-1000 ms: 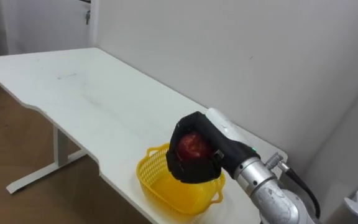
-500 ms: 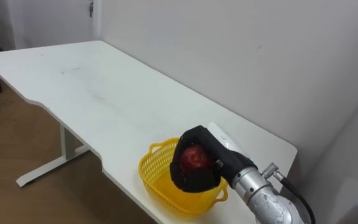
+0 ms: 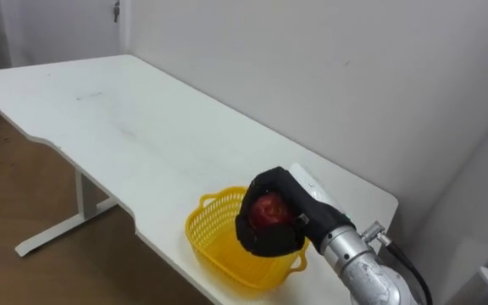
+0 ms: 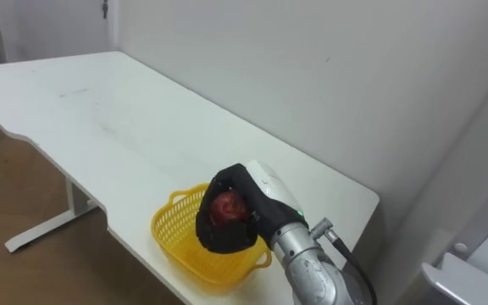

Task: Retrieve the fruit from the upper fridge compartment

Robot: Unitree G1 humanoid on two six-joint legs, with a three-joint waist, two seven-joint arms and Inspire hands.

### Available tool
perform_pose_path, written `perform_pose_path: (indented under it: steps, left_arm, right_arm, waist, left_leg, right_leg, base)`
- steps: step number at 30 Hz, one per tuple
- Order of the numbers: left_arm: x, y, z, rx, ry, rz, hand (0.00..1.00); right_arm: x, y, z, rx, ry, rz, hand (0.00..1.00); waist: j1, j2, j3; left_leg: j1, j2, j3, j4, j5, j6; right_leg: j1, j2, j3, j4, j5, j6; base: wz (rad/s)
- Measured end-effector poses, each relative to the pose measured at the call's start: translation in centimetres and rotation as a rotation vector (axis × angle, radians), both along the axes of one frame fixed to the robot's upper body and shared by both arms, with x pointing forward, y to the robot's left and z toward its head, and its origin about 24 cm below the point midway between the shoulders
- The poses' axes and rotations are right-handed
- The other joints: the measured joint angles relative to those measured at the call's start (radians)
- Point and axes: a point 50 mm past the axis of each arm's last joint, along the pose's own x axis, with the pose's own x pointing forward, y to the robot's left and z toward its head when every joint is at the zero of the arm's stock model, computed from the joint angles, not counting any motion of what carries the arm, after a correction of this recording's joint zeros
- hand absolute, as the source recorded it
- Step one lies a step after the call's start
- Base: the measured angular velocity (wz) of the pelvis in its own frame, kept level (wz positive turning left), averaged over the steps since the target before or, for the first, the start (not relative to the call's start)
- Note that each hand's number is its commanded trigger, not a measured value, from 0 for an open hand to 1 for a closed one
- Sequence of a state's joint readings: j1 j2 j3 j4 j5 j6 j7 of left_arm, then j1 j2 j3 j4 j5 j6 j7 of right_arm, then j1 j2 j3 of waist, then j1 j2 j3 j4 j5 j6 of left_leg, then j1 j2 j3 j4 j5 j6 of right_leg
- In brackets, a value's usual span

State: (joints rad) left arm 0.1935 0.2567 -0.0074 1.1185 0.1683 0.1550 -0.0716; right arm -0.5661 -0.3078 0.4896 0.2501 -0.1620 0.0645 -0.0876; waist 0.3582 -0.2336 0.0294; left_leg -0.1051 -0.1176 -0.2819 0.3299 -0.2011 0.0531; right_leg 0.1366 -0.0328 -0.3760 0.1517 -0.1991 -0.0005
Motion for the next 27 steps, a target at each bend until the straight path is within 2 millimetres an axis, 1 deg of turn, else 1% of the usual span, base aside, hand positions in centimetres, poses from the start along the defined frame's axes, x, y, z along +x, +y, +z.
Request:
perform_pose_path:
  steps: [5, 10, 27]
  left_arm:
    - [-0.03, 0.01, 0.0, 0.003, 0.009, 0.002, 0.0]
    - [-0.08, 0.01, 0.0, 0.004, 0.011, 0.003, 0.0]
    - [-0.13, -0.03, -0.01, 0.005, 0.016, -0.002, 0.0]
  right_arm:
    - [0.01, -0.03, -0.02, -0.001, 0.001, -0.002, 0.0]
    - [0.02, -0.04, 0.03, 0.002, -0.004, -0.007, 0.0]
    - [0.02, -0.06, 0.06, 0.005, -0.008, -0.012, 0.0]
  waist:
    - [0.001, 0.007, -0.0031]
    - [0.003, 0.005, -0.0095]
    - [0.0, 0.006, -0.0096]
  left_leg:
    - [-0.017, -0.001, 0.005, 0.015, 0.0, 0.0]
    - [-0.018, -0.001, 0.005, 0.021, 0.0, 0.0]
    - [-0.009, -0.002, 0.004, 0.024, 0.0, 0.0]
  right_leg:
    - [-0.011, 0.0, -0.009, 0.001, 0.0, 0.0]
    - [-0.009, 0.0, -0.011, 0.002, 0.0, 0.0]
    - [0.002, 0.0, -0.013, 0.002, 0.0, 0.0]
  base:
    - [-0.03]
    - [0.0]
    - [0.0]
